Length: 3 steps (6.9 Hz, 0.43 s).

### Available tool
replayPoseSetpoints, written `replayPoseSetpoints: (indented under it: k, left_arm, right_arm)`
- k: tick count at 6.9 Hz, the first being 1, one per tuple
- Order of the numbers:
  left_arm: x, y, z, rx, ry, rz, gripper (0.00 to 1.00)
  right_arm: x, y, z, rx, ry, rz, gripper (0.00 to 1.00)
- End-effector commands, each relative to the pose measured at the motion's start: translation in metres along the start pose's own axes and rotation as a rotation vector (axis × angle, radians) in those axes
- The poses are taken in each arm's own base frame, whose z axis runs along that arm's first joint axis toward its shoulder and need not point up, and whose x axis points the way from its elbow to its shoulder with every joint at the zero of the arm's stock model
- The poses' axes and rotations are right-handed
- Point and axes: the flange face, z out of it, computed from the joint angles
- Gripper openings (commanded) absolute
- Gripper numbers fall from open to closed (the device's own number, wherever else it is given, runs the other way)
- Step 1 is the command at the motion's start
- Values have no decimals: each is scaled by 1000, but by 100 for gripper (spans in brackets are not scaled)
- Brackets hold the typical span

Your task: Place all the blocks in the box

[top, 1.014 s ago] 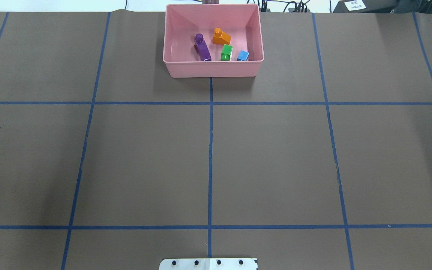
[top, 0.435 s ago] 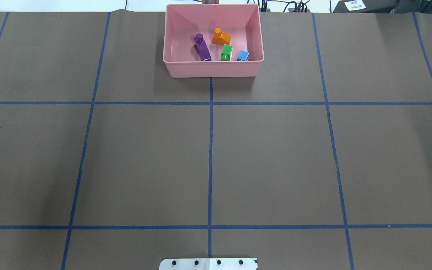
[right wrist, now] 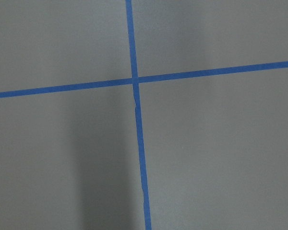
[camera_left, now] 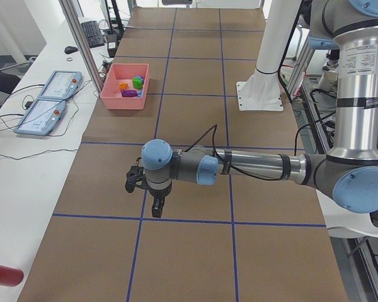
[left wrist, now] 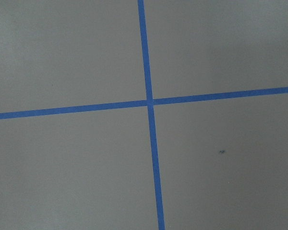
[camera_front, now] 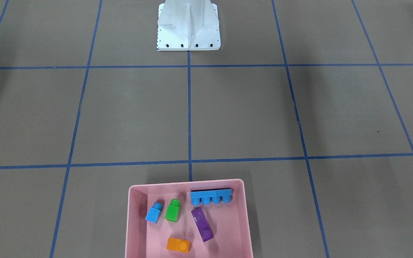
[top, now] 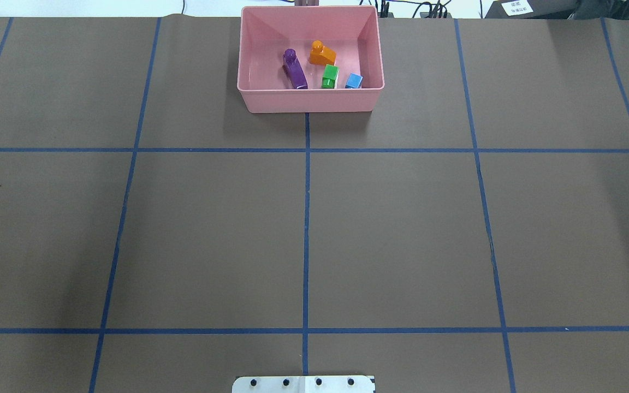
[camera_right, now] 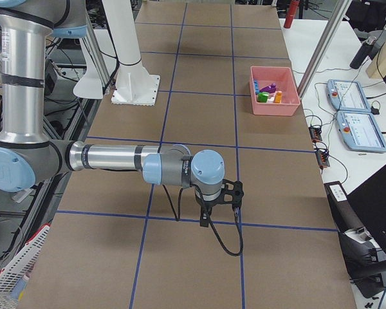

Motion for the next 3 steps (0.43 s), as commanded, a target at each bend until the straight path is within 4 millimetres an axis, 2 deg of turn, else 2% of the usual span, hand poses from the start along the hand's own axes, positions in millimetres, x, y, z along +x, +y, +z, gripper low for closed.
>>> replayPoseSetpoints:
  k: [1,3]
  left_arm:
    - [2,0,-2,4,0,4,100]
    - [1,0,-1,2,0,2,100]
  right_arm:
    - [0,1,0,-1,-3,0,100]
    - [0,1,1,-2,-3,3,100]
